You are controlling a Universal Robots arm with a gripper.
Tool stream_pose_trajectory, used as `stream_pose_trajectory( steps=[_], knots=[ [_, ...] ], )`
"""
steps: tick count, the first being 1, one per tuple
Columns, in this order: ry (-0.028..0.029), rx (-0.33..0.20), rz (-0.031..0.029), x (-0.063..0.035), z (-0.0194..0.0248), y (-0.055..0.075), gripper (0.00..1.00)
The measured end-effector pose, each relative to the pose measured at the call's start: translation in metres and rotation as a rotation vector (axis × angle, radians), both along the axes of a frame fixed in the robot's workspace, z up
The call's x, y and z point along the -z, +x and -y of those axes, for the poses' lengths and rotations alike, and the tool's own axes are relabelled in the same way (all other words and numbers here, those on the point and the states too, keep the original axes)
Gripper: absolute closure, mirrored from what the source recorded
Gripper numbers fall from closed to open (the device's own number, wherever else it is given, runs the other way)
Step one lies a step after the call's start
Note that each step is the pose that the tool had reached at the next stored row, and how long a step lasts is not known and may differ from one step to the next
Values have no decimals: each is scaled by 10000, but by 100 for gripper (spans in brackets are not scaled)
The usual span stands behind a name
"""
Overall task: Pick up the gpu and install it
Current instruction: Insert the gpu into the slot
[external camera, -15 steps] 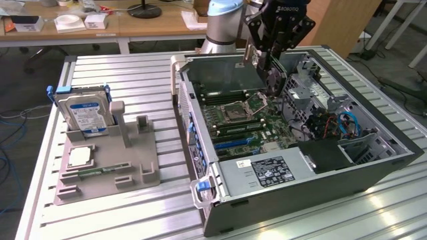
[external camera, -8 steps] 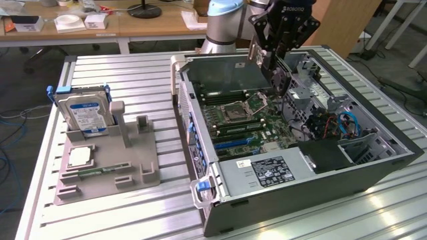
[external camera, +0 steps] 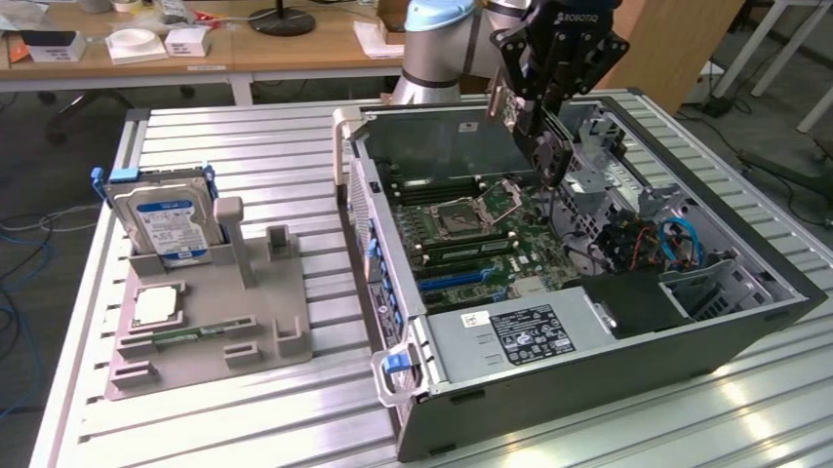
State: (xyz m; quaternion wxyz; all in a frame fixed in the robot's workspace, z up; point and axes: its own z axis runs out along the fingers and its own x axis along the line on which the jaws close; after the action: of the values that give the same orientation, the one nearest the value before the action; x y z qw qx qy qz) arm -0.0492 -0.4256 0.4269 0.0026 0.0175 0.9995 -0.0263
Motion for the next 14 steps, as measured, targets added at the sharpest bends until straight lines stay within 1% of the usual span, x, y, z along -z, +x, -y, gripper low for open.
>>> stream_pose_trajectory(
  steps=[10,14],
  knots=[
    [0,-20,-1,0,0,6,74],
    [1,-252,0,0,0,7,74]
  ],
)
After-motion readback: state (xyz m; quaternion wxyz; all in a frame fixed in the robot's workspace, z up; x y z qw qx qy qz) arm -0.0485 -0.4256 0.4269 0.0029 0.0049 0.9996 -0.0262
